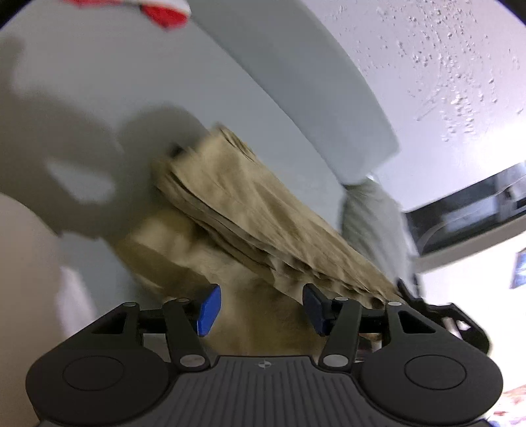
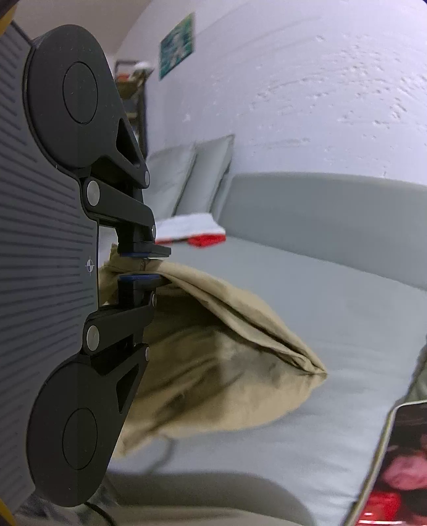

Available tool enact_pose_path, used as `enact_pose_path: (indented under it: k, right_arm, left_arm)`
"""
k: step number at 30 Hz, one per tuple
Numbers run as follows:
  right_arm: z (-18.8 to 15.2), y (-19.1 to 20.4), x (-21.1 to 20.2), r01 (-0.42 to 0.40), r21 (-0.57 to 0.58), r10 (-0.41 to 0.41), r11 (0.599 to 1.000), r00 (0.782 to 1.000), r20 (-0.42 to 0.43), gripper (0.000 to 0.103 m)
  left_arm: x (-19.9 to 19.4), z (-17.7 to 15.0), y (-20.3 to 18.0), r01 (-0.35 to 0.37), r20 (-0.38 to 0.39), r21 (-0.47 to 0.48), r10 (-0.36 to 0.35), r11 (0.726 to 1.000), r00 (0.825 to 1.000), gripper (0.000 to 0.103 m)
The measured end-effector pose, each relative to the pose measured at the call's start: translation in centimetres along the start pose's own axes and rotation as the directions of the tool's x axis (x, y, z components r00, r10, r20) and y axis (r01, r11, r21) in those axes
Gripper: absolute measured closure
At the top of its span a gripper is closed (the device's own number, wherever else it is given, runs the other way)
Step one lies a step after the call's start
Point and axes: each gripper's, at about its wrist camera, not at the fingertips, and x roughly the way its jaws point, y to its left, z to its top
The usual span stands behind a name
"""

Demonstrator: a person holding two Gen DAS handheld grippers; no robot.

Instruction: Fold clothes

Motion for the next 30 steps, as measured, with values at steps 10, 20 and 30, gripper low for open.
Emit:
enact_pose_path:
  k: [10,20,30]
  right_arm:
    - [0.4,-0.4,-0.2,-0.012,0.07,0.013,0.997,1.0,-0.011,0.094]
    - [0.8,-1.9,-1.3,0.024,0.056,-0.022,0.998,1.0,-0.021,0.094]
    - [0.2,-3.2,0.0,0.196,-0.103,-0.201,0.975,0.979,-0.04,0.057]
  left_arm:
    - [2.9,0.2,2.7,0.193,0.106,-0.3,-0.168,0.934,0.98,0.03]
    - [2.3,4.2,3.9,0.098,0.21,-0.339,-0.026,0.936,0.977,0.055]
    - [0.1,3.2,1.7,-0.054,0.184,-0.169,0.086,0.984,0.979,0.103]
